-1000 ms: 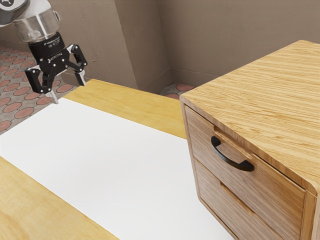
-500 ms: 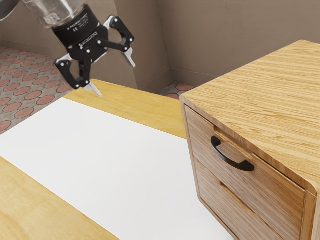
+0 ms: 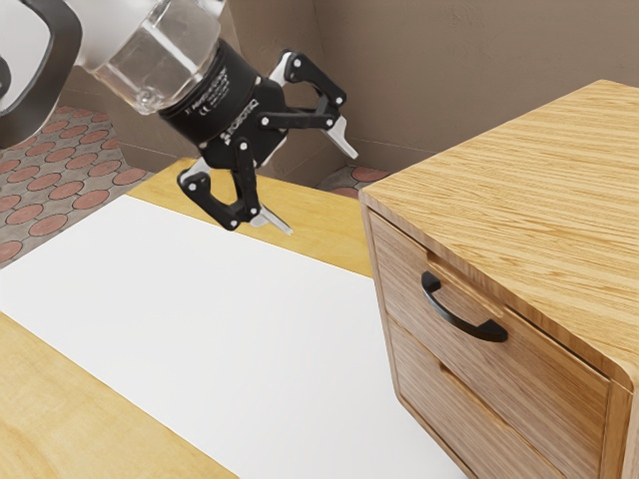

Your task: Pull the drawer handle with one arm to open the drawer

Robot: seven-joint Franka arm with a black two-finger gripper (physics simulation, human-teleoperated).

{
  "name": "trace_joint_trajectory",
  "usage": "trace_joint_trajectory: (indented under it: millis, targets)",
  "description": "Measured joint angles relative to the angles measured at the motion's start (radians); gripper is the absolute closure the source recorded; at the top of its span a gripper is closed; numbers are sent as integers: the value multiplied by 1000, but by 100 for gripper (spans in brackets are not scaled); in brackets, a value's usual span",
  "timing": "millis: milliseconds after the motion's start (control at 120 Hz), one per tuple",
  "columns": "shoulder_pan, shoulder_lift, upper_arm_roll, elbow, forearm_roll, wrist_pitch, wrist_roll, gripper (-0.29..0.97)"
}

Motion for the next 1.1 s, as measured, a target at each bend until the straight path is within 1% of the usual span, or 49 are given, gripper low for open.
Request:
trace_joint_trajectory:
  millis: [225, 292, 433, 642, 792, 1100]
  targets:
    - [-5, -8, -1, -88, -67, 82, -48, 9]
    - [-5, -38, -4, -144, -79, 106, -59, 11]
    - [-6, -77, -58, -229, -92, 161, -78, 15]
    - [-1, -78, -85, -312, -118, 254, -93, 21]
    - [3, -69, -86, -331, -155, 312, -97, 25]
    - [4, -54, -124, -363, -184, 385, -95, 32]
